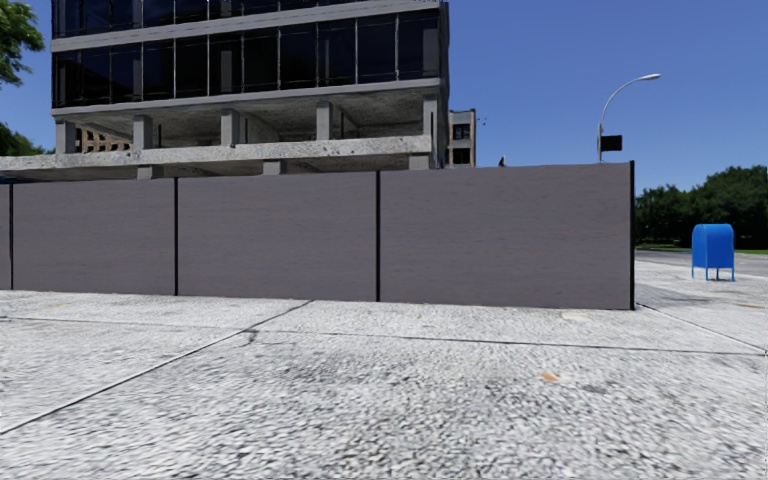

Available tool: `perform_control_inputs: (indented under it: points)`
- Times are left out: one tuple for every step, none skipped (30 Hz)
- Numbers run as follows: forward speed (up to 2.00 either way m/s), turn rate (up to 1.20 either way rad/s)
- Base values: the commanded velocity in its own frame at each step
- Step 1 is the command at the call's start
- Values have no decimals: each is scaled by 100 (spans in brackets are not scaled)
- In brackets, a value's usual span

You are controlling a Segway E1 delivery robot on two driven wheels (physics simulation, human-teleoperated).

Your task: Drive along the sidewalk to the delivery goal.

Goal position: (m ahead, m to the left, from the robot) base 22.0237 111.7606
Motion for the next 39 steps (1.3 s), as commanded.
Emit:
perform_control_inputs:
  points:
    - [117, 48]
    - [117, 48]
    - [117, 48]
    - [119, 48]
    - [119, 48]
    - [131, 48]
    - [139, 48]
    - [141, 48]
    - [141, 48]
    - [141, 48]
    - [142, 48]
    - [142, 48]
    - [142, 48]
    - [142, 48]
    - [142, 48]
    - [143, 48]
    - [145, 48]
    - [148, 48]
    - [148, 48]
    - [150, 48]
    - [152, 48]
    - [152, 48]
    - [152, 48]
    - [153, 48]
    - [153, 48]
    - [154, 49]
    - [154, 49]
    - [154, 49]
    - [155, 50]
    - [156, 50]
    - [156, 51]
    - [156, 51]
    - [157, 52]
    - [158, 53]
    - [159, 54]
    - [159, 54]
    - [159, 55]
    - [160, 56]
    - [160, 56]
